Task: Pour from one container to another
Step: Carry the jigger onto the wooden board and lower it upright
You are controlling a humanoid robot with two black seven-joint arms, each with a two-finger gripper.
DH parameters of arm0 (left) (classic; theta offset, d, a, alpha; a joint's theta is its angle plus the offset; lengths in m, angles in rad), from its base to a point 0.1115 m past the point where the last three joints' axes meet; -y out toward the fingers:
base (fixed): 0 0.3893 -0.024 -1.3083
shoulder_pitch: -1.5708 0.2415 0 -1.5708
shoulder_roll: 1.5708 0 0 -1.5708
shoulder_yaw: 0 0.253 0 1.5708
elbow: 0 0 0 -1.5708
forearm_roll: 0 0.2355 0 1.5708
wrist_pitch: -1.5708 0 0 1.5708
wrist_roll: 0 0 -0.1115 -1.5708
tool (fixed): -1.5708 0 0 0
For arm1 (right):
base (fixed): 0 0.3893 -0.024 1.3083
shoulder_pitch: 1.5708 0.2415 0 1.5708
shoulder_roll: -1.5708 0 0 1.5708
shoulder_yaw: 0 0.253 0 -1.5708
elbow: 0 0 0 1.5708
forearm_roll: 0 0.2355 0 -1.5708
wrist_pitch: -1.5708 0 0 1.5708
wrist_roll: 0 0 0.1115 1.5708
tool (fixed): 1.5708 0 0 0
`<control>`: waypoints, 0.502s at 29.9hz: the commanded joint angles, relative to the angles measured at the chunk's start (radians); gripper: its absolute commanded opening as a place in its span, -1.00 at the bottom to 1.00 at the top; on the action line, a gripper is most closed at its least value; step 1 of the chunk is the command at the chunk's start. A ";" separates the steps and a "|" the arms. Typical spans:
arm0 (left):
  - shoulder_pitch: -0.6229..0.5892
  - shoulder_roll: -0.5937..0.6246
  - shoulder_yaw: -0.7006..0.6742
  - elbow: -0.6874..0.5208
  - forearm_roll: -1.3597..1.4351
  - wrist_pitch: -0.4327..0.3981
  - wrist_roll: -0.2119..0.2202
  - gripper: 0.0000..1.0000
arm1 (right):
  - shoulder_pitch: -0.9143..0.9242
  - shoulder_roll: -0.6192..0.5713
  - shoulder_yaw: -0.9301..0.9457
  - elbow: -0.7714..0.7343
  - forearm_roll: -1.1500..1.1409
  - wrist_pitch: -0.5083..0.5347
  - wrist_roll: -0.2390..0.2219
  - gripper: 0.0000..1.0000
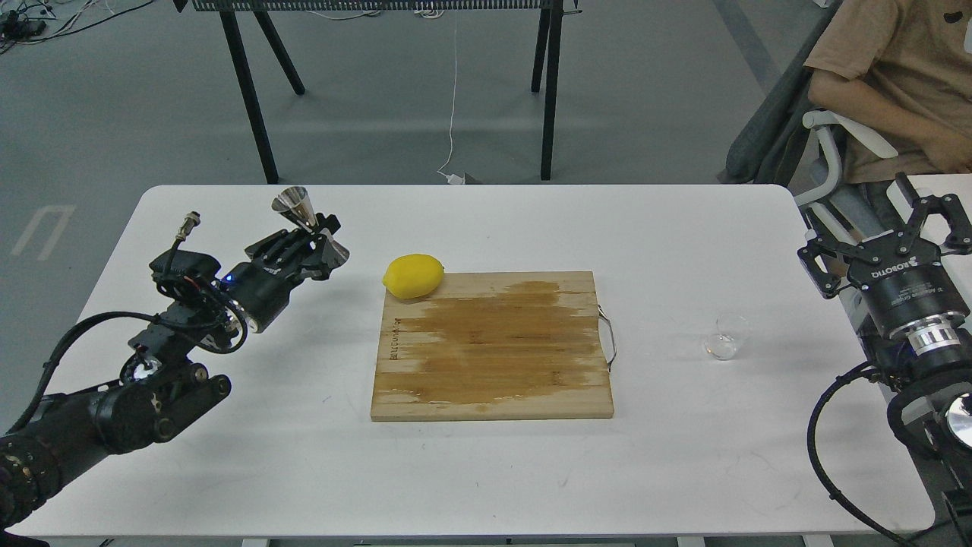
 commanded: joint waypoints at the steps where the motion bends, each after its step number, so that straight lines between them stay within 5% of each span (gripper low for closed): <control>1: -0.027 -0.074 0.005 -0.056 0.003 0.000 0.000 -0.86 | 0.001 -0.001 0.000 -0.017 0.000 0.000 0.000 0.98; 15: -0.001 -0.326 0.120 -0.045 0.096 0.000 0.000 -0.85 | 0.003 -0.003 -0.005 -0.031 0.000 0.000 0.000 0.98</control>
